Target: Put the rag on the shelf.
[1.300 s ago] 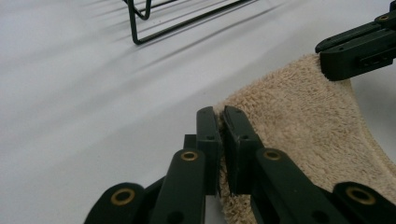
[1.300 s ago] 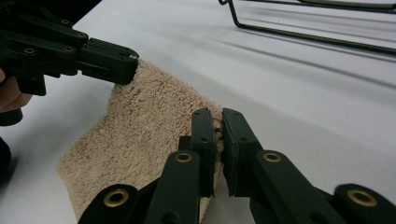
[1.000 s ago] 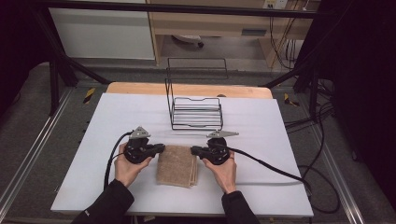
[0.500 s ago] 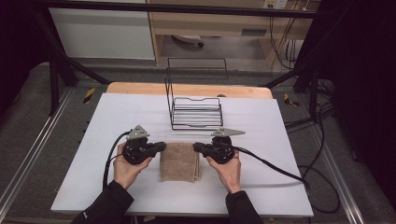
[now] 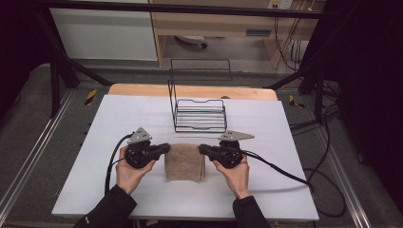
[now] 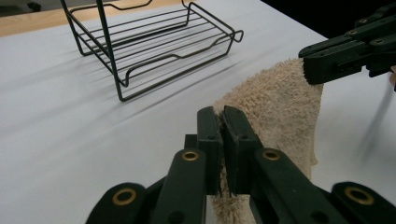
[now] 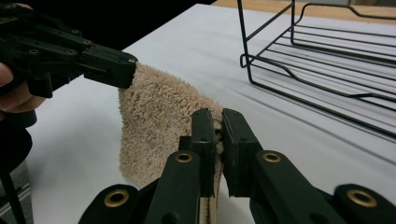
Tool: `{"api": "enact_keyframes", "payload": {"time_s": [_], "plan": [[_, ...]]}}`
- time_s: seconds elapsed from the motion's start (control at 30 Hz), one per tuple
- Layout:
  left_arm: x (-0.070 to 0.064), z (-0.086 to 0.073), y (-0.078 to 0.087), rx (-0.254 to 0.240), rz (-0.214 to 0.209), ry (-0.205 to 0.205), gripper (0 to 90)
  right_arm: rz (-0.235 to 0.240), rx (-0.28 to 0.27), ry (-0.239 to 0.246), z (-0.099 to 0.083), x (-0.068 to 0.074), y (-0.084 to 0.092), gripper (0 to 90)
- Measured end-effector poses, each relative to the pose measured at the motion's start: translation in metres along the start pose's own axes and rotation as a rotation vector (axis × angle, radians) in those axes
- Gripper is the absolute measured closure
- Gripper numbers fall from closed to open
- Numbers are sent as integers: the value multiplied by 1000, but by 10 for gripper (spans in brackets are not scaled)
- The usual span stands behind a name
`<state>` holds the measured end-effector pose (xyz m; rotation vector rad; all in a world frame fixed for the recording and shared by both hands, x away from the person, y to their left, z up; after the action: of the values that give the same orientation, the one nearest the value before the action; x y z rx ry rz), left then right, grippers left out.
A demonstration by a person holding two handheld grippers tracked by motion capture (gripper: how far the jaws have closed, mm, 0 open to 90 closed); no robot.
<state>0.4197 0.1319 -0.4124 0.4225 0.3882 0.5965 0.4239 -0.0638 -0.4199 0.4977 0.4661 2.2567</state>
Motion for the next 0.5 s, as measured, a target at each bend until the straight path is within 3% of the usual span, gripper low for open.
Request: {"api": "enact_keyframes", "payload": {"time_s": [0.5], "plan": [[-5,17,11,-49,27,-39,859,-18,-52,64,20,10,15,843]]}}
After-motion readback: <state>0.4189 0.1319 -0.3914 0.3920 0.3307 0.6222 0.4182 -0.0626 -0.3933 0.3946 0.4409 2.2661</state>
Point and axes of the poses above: each handheld gripper's, and its own axes: y roughly backward along the jaws, z roughly out of its top, x roughly to its left, the point moved 7 cm from there along -y, roughly forward along the jaws, and after that the axes turned 8 degrees about -z, right-handed, at the moved point
